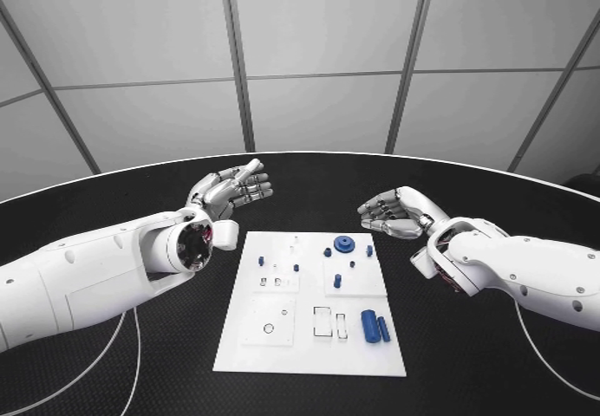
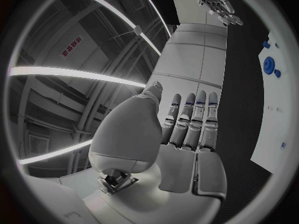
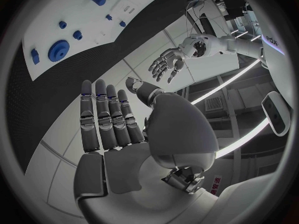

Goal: Assemble the parts on the task board

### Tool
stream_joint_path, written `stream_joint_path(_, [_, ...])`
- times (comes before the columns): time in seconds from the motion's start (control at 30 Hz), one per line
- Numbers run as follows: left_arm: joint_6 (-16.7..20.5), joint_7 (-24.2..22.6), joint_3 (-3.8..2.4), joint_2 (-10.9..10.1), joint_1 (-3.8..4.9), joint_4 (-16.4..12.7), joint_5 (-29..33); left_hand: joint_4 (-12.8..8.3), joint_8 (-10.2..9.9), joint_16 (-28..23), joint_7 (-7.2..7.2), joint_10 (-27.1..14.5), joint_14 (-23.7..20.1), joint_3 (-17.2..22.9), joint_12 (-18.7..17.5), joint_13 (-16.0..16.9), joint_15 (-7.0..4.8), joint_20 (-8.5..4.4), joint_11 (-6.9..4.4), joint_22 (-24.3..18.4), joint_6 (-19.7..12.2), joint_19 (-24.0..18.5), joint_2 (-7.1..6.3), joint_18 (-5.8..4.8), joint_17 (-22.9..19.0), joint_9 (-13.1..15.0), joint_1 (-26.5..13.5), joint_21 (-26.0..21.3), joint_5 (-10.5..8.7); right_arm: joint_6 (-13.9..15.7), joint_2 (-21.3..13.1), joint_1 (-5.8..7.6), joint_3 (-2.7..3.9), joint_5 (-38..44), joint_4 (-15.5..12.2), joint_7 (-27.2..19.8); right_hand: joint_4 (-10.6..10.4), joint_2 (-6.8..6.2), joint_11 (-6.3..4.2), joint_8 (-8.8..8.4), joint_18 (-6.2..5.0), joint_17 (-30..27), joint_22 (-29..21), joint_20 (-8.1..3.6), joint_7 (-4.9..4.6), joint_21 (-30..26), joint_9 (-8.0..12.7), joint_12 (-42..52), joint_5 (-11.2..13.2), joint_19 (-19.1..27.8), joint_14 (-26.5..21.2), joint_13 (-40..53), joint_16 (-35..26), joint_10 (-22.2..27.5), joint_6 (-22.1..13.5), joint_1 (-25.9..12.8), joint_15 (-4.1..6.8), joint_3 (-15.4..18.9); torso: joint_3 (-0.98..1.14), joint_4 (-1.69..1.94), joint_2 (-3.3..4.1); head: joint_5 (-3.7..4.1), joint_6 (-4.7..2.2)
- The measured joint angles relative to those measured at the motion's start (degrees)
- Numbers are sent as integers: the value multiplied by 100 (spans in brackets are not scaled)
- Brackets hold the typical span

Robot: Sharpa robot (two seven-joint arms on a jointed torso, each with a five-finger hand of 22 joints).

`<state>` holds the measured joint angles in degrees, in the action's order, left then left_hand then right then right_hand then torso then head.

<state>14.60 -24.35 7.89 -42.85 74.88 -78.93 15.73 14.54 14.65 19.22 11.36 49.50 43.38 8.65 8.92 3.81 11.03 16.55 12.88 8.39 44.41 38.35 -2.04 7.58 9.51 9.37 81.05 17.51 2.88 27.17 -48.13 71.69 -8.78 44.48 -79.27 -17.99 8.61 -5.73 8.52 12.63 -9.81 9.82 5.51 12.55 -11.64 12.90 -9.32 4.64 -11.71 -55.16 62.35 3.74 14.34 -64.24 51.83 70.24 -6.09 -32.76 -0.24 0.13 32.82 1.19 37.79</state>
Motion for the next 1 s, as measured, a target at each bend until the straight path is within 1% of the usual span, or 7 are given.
stream_joint_path(0.2, [-204, 24, 0, -225, 1, -306, -222, -138, 23, 26, 22, 180, 150, 138, -49, 0, -89, 1, -62, 14, 120, 139, 35, 88, 10, 8, 182, 71, 0, -429, 113, 125, 2, 1111, 31, 691, 21, -64, -144, 28, 0, 340, 353, -285, 107, 646, -56, 0, -4, -616, 586, 37, 267, -349, 233, 142, 217, 226, -10, 27, 168, 41, -65])
stream_joint_path(0.27, [-278, 39, 0, -297, 1, -422, -267, -168, 23, 26, 50, 211, 180, 168, -50, 0, -79, -6, -93, 14, 148, 187, 18, 89, 10, 7, 199, 102, 0, -506, 174, 160, 4, 1545, 53, 968, 17, -102, -340, 69, -1, 983, 1029, -629, 248, 1757, -109, 0, -152, -1265, 1561, 113, 879, -726, 474, 237, 525, 419, -17, 34, 216, 59, -75])
stream_joint_path(0.37, [-391, 56, 0, -396, 2, -578, -301, -285, 23, 26, 32, 272, 230, 232, -112, -5, -87, 1, -92, 42, 170, 281, -124, 90, 10, 1, 342, 192, 0, -602, 282, 225, 5, 2043, 126, 1332, -62, -146, -422, 69, 0, 1605, 1493, -765, 294, 2470, -138, -2, -157, -1582, 2015, 200, 1507, -825, 520, 193, 681, 327, -32, 42, 299, 70, -104])
stream_joint_path(0.6, [-527, 93, -7, -634, 43, -949, -328, -366, 23, -14, 50, 293, 229, 237, -143, -5, -87, -4, -112, 62, 188, 317, -183, 173, 3, -10, 400, 228, 0, -699, 570, 387, 6, 3124, 274, 2027, -314, -358, -439, 68, 157, 3193, 3971, -786, 325, 4620, -244, -40, -66, -2138, 2140, 435, 3307, -709, 463, -19, 711, 50, -62, 49, 514, 86, -215])
stream_joint_path(0.87, [-538, 121, -10, -768, 123, -1197, -334, -380, 23, -14, 50, 293, 229, 251, -178, -5, -87, 1, -112, 69, 188, 322, -203, 173, 3, -16, 380, 252, 0, -725, 795, 530, 9, 3852, 290, 2355, -388, -419, -413, 68, 228, 4350, 4612, -763, 326, 5129, -316, -49, -42, -2296, 2166, 498, 4576, -505, 362, -34, 695, -55, -91, 86, 716, 114, -305])
stream_joint_path(0.93, [-537, 128, -10, -779, 132, -1217, -334, -380, 1, -14, 50, 293, 229, 251, -178, -5, -87, -18, -112, 69, 188, 341, -203, 173, 3, -16, 380, 252, 0, -805, 838, 546, 9, 3939, 297, 2390, -430, -467, -393, 68, 459, 4651, 5677, -742, 306, 5892, -351, -49, -15, -2576, 2166, 527, 4921, -443, 294, -32, 695, -97, -96, 96, 748, 122, -314])
stream_joint_path(1.0, [-535, 136, -11, -787, 142, -1235, -334, -380, 1, -14, 50, 292, 229, 251, -178, -5, -87, -18, -112, 69, 188, 341, -203, 172, 3, -16, 380, 251, 0, -930, 890, 560, 9, 4000, 308, 2443, -460, -473, -384, 68, 493, 4871, 6075, -722, 321, 6195, -376, -49, -15, -2645, 2166, 547, 5171, -401, 230, -27, 695, -127, -103, 103, 779, 129, -321])
